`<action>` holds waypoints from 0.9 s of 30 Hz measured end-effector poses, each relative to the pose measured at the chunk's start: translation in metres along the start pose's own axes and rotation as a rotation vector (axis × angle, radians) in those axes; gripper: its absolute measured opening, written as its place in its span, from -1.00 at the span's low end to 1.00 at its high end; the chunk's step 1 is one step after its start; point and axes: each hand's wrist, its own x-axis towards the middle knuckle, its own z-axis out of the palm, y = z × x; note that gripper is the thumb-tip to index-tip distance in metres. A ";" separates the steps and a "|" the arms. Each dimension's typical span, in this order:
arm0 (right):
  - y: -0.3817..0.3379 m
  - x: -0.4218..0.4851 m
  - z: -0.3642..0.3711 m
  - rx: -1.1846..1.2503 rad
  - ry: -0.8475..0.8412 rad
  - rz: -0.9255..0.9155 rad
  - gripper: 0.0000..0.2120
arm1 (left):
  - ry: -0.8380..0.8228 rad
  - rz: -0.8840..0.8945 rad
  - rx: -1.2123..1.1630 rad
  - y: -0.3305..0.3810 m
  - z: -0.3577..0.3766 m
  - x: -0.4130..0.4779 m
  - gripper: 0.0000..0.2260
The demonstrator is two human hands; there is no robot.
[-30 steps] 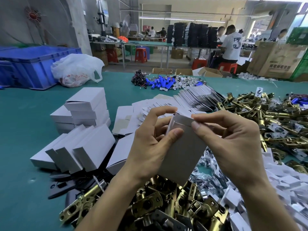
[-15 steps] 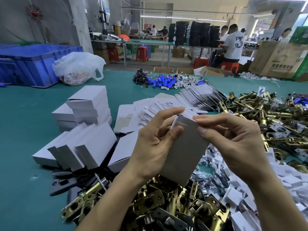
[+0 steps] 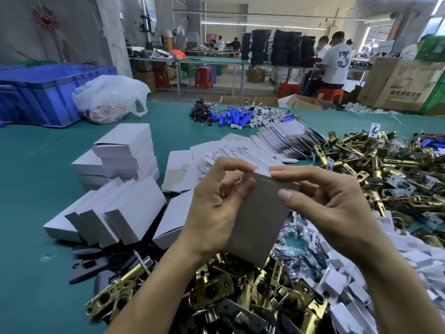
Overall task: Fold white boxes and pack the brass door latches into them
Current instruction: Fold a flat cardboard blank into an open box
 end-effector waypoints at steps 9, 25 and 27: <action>0.003 0.000 0.010 0.064 -0.005 -0.025 -0.72 | 0.070 0.037 0.071 0.009 -0.003 0.004 -0.94; 0.008 0.002 0.026 -0.011 -0.005 0.031 -0.38 | 0.315 0.017 0.044 0.026 -0.008 0.008 -0.77; 0.015 0.001 0.030 -0.041 -0.087 0.132 -0.37 | 0.451 -0.077 -0.137 0.026 -0.011 0.011 -0.74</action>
